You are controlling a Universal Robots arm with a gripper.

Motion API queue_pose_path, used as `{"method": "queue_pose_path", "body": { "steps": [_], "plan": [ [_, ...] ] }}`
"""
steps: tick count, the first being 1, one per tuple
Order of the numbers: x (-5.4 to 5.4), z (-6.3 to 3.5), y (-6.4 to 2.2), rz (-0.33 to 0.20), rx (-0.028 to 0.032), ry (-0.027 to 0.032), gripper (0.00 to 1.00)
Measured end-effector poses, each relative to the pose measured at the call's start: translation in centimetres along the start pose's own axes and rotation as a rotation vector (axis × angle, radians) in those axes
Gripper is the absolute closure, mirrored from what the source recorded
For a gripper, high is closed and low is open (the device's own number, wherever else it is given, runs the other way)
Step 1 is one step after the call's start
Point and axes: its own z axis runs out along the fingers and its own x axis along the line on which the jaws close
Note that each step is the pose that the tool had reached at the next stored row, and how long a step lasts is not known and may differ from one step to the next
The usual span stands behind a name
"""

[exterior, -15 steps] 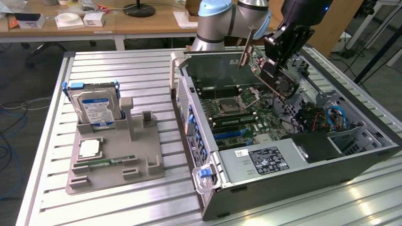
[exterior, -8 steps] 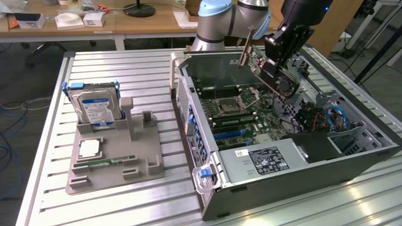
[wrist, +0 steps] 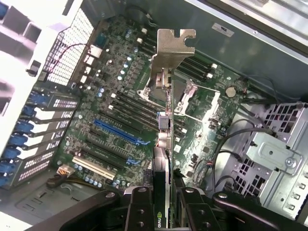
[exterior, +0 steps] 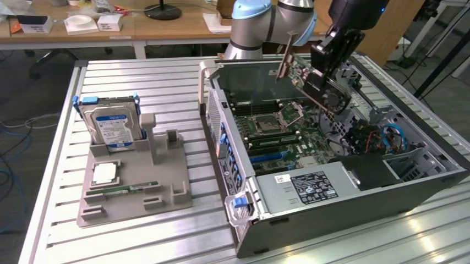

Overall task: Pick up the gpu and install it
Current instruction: 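Insert the gpu into the slot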

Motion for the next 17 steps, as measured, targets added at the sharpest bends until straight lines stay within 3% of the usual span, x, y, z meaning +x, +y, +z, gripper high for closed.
{"method": "queue_pose_path", "body": {
  "steps": [17],
  "plan": [
    [0.0, 0.0, 0.0, -0.156, -0.0028, 0.0066, 0.74]
  ]
}}
